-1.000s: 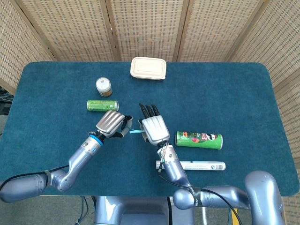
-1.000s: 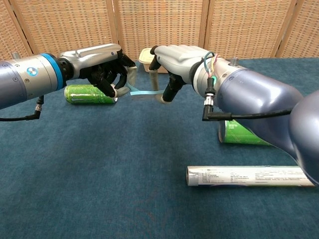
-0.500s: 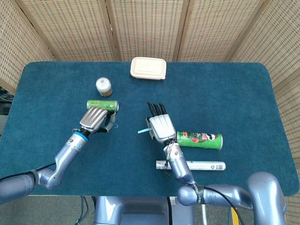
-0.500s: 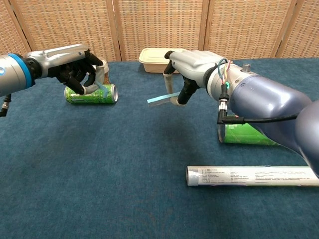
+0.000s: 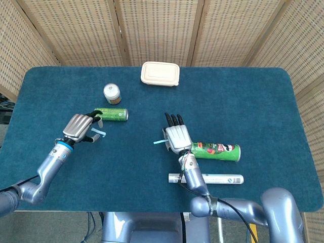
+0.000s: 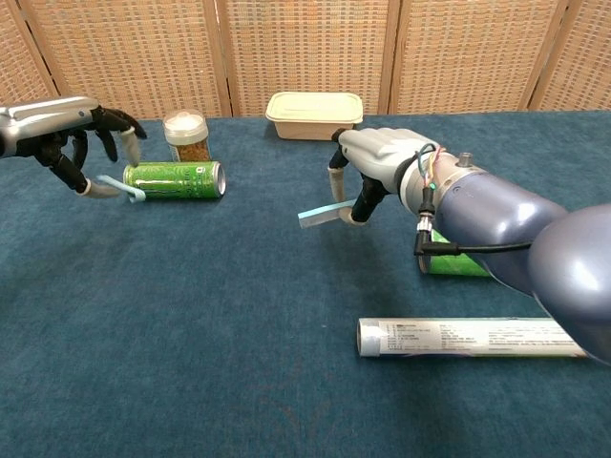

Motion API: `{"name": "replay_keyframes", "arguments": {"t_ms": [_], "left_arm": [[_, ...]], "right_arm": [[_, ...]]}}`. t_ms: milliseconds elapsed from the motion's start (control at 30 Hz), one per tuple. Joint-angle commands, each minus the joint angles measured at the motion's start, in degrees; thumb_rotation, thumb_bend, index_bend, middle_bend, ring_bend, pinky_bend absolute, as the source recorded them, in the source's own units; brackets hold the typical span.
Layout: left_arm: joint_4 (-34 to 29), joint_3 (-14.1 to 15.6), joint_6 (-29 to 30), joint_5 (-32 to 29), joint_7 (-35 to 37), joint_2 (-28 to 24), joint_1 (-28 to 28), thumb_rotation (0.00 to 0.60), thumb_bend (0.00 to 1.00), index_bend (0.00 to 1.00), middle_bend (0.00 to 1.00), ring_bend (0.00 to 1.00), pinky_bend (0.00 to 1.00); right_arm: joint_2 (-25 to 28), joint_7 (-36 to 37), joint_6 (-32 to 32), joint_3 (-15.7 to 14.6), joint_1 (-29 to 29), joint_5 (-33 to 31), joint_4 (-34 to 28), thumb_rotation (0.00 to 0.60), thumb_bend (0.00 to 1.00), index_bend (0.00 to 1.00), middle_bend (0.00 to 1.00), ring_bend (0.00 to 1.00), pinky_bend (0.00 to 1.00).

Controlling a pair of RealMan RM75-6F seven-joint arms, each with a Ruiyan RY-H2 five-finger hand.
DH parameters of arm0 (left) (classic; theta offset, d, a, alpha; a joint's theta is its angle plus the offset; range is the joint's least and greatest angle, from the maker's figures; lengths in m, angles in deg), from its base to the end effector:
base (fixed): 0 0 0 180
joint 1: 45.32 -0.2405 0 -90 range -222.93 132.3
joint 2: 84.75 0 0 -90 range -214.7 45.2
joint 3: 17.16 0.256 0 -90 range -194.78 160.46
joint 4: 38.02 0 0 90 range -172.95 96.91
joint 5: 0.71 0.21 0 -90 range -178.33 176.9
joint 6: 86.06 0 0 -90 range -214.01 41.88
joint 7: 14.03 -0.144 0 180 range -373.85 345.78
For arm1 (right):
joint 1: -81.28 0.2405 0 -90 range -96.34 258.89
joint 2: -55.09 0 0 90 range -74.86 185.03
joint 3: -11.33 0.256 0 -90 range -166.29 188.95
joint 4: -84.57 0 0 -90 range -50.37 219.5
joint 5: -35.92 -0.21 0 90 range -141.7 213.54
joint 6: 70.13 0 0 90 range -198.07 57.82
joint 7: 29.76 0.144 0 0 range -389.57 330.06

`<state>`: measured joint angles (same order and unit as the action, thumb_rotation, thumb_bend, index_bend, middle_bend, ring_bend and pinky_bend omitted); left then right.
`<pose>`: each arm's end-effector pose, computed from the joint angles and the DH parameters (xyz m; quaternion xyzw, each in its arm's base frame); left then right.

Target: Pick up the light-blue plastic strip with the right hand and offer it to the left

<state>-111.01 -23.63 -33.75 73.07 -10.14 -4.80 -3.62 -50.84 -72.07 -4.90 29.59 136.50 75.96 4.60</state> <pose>-0.2158 0.3795 0.0481 -0.7270 -0.3868 -0.3666 0.4329 -0.0578 -0.3599 -0.0716 0.7035 -0.3926 0.3564 0.4732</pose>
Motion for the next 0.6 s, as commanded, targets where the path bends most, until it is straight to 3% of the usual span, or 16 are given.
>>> {"name": "replay_keyframes", "arguments": {"t_ms": [33,133,400,533,600], "left_arm": [[-2.2,-0.3,0.7,0.9,2.1,-1.6,-0.7,0.6,0.0,0.08,0.0,0.01,0.28],[-4.0,-0.4,1.5,1.6,3.1,-2.8,-1.2,0.6,0.0,0.06,0.0,0.0,0.25],[-9.1,-0.2,7.0,4.2,3.4,-7.9,-4.2,0.6,0.0,0.04,0.0,0.0,0.19],[-11.6,0.5,12.2,6.0,3.9,-11.2,-7.5,0.6,0.0,0.02,0.0,0.0,0.1],[-13.5,1.2,15.6,6.4,4.1,-13.5,-10.3,0.6,0.0,0.0,0.0,0.0,0.03]], "right_arm": [[0.6,0.1,0.1,0.7,-0.3,-0.3,-1.2,0.6,0.0,0.1,0.0,0.0,0.0],[1.8,1.2,1.1,1.1,-1.0,0.8,-3.3,0.6,0.0,0.05,0.0,0.0,0.0],[8.9,3.1,5.5,0.9,-4.7,5.5,-12.7,0.6,0.0,0.05,0.0,0.0,0.0],[14.3,5.2,8.7,-1.3,-8.2,11.2,-16.6,0.6,0.0,0.05,0.0,0.0,0.0],[17.9,8.1,10.7,-4.0,-11.2,16.9,-17.3,0.6,0.0,0.05,0.0,0.0,0.0]]}}
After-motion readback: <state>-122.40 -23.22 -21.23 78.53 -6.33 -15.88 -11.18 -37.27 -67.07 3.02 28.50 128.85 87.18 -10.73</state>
